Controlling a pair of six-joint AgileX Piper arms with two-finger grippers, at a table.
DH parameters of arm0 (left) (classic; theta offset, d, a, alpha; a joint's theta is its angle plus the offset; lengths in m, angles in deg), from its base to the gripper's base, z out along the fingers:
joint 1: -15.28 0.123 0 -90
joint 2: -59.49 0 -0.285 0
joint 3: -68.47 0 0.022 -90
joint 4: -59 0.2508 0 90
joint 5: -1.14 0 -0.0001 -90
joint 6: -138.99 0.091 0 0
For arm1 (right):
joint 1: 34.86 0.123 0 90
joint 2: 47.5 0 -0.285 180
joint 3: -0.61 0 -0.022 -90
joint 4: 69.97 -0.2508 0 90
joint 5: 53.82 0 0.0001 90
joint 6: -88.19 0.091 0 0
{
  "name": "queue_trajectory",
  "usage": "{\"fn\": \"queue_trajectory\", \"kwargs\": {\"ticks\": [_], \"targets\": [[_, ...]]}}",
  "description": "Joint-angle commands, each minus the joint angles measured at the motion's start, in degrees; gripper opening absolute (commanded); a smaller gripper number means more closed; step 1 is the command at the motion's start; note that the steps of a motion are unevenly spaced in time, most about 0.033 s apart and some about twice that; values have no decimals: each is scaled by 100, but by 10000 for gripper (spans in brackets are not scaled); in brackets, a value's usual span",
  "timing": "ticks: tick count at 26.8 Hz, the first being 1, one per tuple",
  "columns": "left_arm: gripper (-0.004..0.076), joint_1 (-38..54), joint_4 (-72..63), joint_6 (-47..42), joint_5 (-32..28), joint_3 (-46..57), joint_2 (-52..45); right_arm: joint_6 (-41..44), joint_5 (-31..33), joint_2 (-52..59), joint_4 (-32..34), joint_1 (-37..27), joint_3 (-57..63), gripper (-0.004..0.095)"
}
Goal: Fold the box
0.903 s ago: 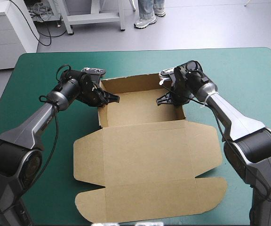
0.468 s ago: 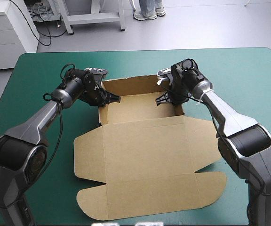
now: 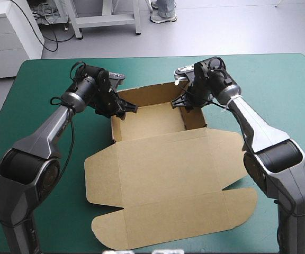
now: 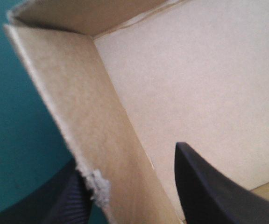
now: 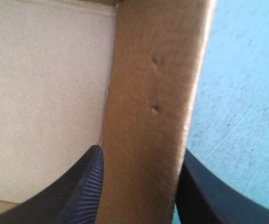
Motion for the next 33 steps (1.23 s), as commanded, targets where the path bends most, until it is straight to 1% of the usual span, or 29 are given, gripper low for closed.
{"fn": "queue_trajectory", "kwargs": {"ticks": [1,6,10,13,18,23,25,26,27,28,29,32,33], "targets": [[375,-35,49,-52,361,-580,-342,-43,79,450,1,-24,-478,434],[374,-35,247,-52,410,-977,-544,-43,79,788,12,-24,-550,434],[374,-35,575,63,410,-1152,-788,-43,79,1056,351,-24,-559,433],[374,-35,734,63,410,-1152,-828,-43,79,1091,351,-24,-572,434],[374,-35,553,63,410,-1152,-856,-43,79,1091,199,-24,-572,433],[374,-35,495,275,410,-1152,-1279,-43,79,1140,174,-24,-572,433],[371,-35,518,553,410,-1152,-1793,-43,79,1126,464,-24,-572,433],[371,-35,518,782,410,-1152,-2199,-43,66,1089,647,-24,-572,433],[371,-35,518,843,410,-1152,-2369,-43,50,1067,693,-40,-572,433],[371,-35,468,971,410,-1013,-2817,-43,-35,1015,683,-78,-572,433],[371,-35,470,971,410,-900,-3013,-43,-69,964,651,-117,-572,433],[370,-35,470,1131,410,-259,-3741,-53,-204,854,549,-244,-586,433],[370,-35,470,1162,388,404,-4295,-129,-319,781,435,-347,-586,433]]}}
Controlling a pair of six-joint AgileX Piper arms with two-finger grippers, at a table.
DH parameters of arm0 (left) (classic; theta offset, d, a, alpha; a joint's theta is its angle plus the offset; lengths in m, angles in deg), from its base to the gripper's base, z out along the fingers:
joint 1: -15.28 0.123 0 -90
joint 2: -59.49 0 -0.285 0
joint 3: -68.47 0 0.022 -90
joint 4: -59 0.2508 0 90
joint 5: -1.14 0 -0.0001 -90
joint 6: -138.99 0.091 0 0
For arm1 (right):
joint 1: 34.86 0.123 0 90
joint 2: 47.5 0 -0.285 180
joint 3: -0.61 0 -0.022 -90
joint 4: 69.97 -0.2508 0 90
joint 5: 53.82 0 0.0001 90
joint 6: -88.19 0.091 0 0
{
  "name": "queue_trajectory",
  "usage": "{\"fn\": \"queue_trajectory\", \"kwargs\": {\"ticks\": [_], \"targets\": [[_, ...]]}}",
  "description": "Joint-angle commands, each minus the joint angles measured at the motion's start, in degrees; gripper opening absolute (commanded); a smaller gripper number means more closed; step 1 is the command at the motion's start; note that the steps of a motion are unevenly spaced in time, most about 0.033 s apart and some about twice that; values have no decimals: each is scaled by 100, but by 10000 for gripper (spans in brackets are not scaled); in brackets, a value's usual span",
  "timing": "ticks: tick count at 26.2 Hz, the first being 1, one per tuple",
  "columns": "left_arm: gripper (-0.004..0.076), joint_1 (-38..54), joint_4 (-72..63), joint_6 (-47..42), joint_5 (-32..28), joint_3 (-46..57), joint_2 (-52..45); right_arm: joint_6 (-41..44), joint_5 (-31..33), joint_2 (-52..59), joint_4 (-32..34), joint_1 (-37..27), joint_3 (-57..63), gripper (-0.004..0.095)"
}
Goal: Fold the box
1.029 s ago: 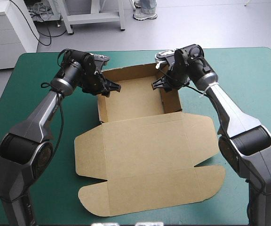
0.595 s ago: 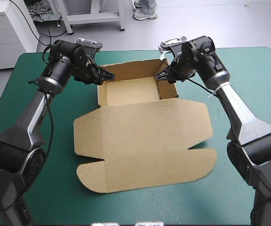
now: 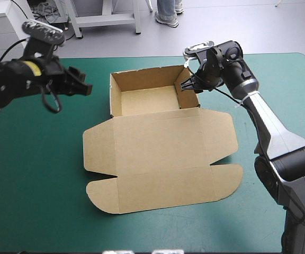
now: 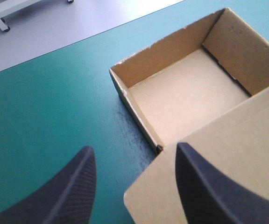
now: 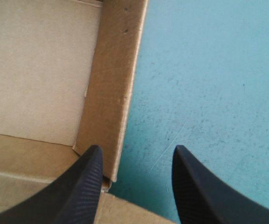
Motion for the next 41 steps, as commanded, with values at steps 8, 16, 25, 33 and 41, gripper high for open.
{"fn": "queue_trajectory", "kwargs": {"ticks": [8,16,25,33,41], "targets": [[197,-35,-152,-110,-1772,5287,-3802,-534,-489,-425,-669,-293,-584,433],[8,-35,-451,-255,-2430,7827,-5743,-534,-131,-1047,-669,-282,-824,343],[-8,-35,-561,-303,-2807,8093,-6138,-685,-6,-1103,-561,-271,-824,-16],[-8,-35,-561,-303,-2832,8106,-6138,-473,71,-997,-285,-829,-853,-18],[-8,-35,-550,-303,-2832,8106,-6138,-497,71,-904,-337,-2336,-853,-18]]}}
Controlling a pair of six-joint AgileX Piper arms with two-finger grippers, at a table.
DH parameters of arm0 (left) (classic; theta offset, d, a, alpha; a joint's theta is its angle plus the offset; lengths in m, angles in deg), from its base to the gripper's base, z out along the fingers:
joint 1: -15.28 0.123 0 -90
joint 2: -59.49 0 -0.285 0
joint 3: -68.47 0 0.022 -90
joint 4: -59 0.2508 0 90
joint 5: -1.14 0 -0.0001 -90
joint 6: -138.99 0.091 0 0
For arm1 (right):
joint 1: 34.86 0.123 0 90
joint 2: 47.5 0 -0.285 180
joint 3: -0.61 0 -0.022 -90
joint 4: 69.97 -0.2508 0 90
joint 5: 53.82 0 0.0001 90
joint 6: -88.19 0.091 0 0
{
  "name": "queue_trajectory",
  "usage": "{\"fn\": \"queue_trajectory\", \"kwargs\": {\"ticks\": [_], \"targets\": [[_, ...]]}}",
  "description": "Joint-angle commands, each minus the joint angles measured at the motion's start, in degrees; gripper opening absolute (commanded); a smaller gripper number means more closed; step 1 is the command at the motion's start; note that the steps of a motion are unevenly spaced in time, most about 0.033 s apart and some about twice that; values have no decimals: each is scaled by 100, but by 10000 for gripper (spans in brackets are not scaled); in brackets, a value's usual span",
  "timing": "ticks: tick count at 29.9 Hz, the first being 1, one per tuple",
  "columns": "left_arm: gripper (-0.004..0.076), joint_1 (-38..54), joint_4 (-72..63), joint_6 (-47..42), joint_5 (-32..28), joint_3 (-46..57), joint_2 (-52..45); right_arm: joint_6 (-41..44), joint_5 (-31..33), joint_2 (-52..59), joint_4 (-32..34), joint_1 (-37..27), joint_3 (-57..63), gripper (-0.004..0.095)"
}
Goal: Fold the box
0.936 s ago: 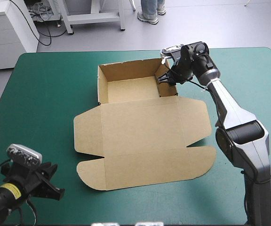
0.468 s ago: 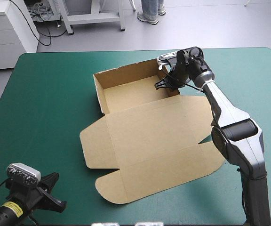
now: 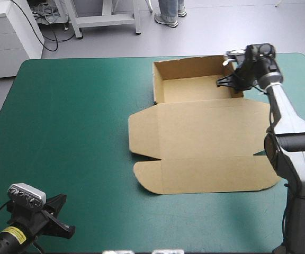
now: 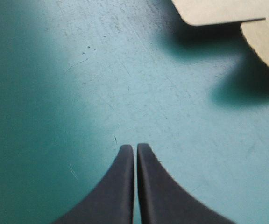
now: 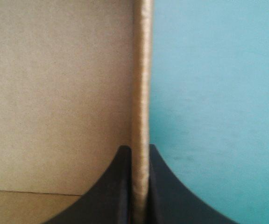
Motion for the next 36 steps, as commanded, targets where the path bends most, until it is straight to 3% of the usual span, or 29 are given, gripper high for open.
{"fn": "queue_trajectory", "kwargs": {"ticks": [1,10,20,24,26,30,36], "targets": [[-8,-35,-35,-56,-394,-144,64,-10,34,472,187,-734,-185,-18],[-8,-35,-35,-56,-394,-144,64,-75,34,472,197,-2235,-185,-18],[-8,-35,-35,-56,-394,-144,64,-132,34,281,209,-2757,-185,3],[-8,-35,-24,-56,-394,-144,64,-273,34,268,219,-2757,-185,155],[-8,-35,-24,-56,-394,-144,64,-286,34,268,336,-2757,-185,290],[-8,-35,-24,-56,-394,-144,64,-276,34,307,438,-2757,-198,466],[-8,-35,-24,-56,-394,-144,64,-263,34,451,182,-2757,-402,503]]}}
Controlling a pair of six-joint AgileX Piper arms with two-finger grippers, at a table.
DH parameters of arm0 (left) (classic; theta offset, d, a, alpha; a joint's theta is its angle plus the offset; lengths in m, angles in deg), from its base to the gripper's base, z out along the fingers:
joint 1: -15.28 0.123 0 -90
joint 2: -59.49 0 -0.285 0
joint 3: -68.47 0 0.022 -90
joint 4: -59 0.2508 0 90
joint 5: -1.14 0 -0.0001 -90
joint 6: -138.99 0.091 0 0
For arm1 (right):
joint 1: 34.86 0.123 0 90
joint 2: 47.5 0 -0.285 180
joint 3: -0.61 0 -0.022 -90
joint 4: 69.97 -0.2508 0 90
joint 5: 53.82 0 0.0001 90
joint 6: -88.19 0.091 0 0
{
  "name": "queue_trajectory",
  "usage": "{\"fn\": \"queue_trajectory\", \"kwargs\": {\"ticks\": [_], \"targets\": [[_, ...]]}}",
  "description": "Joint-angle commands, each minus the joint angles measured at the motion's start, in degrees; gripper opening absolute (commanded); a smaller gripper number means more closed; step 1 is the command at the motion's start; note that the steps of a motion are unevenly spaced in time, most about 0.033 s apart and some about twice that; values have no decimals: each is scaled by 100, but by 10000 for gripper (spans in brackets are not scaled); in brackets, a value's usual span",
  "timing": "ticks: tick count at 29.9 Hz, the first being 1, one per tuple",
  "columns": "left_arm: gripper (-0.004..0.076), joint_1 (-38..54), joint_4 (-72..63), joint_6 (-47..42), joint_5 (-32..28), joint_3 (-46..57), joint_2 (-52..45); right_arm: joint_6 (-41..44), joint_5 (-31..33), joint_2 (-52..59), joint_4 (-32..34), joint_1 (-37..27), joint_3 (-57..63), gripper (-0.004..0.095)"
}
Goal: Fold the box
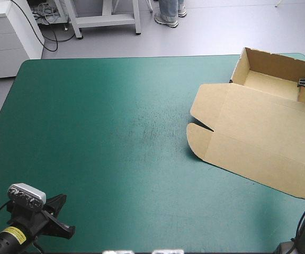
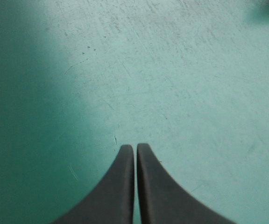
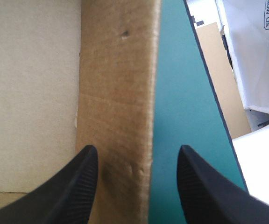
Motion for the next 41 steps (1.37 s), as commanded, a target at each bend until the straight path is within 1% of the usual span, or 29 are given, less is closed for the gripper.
{"fn": "queue_trajectory", "kwargs": {"ticks": [1,5,9,13,15,17,19,21,23,28,30,32,36,41], "targets": [[-8,-35,-24,-56,-389,-144,64,-41,34,588,-110,-33,-291,503],[-8,-35,-24,-56,-389,-144,64,12,34,943,-139,-21,-307,503],[-8,-35,-24,-56,-389,-144,64,-11,34,1436,-556,54,-307,501],[-8,-35,-24,-56,-389,-144,64,-150,46,2046,-937,412,-160,493],[-8,-35,-24,-56,-389,-144,64,-313,46,2486,-950,719,127,453],[-8,-35,-24,-56,-389,-144,64,-354,46,2976,-779,1194,658,363],[-8,-35,-24,-56,-389,-144,64,-354,36,3416,-627,1609,1093,251],[-8,-35,-24,-56,-389,-144,64,-378,36,3873,-515,2035,1625,103],[-8,-35,-35,-56,-419,-133,64,-402,23,4234,-486,2373,2038,-22],[-8,-35,-35,-56,-446,-123,64,-419,-267,5151,-486,3086,3051,-16],[-8,-35,-35,-56,-446,-123,64,-419,-438,5461,-486,3284,3404,-16],[-8,-35,-35,-56,-446,-123,64,-419,-741,5927,-501,3469,3953,-16],[-8,-35,-35,-56,-514,-100,64,-438,-1310,6830,-677,3548,5063,-16],[-8,-35,-35,-56,-515,-92,64,-521,-1767,7974,-701,3548,6580,-16]]}}
